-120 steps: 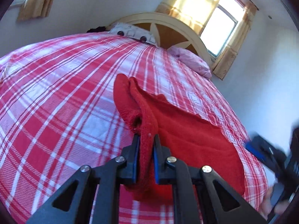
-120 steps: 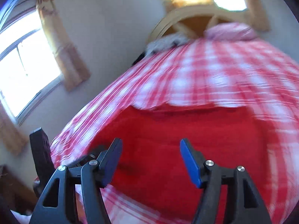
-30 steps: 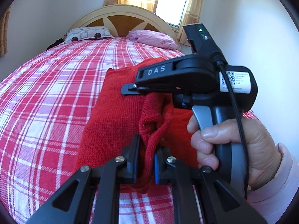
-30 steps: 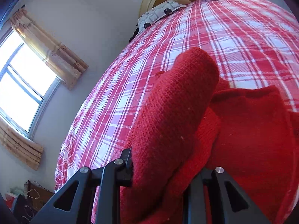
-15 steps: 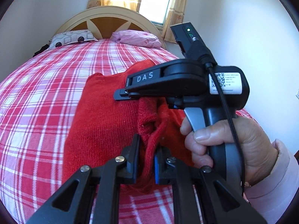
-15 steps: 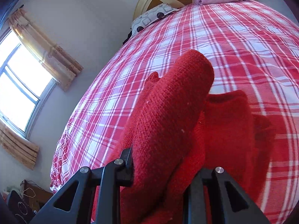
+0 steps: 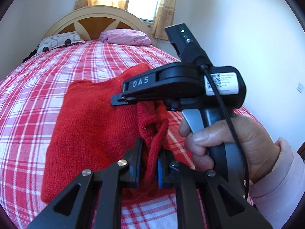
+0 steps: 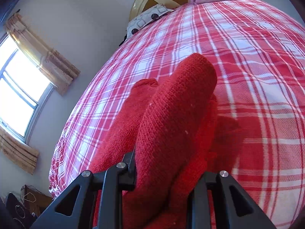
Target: Fold small clothes
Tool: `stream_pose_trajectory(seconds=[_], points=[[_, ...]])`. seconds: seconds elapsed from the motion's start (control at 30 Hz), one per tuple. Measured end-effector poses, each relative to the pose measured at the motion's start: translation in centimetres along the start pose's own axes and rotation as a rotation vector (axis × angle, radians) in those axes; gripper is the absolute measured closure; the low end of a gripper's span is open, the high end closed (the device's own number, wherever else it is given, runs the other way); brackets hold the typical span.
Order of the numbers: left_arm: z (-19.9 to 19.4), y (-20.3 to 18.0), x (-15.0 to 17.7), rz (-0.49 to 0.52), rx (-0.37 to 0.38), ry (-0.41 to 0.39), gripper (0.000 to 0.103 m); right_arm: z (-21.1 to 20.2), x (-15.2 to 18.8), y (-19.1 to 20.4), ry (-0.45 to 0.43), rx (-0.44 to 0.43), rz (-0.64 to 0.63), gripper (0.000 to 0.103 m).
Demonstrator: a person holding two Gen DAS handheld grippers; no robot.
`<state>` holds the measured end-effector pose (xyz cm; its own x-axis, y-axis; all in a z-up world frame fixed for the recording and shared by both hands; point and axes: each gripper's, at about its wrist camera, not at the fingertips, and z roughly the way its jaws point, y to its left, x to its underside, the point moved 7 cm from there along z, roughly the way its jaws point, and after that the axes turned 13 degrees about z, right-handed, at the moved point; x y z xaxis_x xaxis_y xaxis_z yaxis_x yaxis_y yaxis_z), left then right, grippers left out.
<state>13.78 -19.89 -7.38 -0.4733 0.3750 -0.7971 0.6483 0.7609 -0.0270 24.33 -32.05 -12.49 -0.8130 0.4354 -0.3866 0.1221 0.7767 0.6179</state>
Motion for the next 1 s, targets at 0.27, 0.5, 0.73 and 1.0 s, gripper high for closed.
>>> stream_pose_trajectory(seconds=[0.27,0.5,0.73,1.0], points=[[-0.4,-0.3,1.5,0.017,0.065,0.035,0.061,0.3,0.9,-2.1,-0.007,-0.097,0.07,0.074],[-7.1,4.6,1.6,-0.032,0.06,-0.092,0.031,-2.6,2.5,-0.9,-0.04,-0.137,0.098,0.059],[-7.8,13.1,3.8,-0.189,-0.131,-0.059,0.033,-9.0,5.2,-3.4,-0.277,0.116,0.057,0.053],[-6.5,10.7,6.2,-0.122,-0.091,0.005,0.033,-9.4,9.1,4.6,-0.249,0.03,-0.197,0.064]])
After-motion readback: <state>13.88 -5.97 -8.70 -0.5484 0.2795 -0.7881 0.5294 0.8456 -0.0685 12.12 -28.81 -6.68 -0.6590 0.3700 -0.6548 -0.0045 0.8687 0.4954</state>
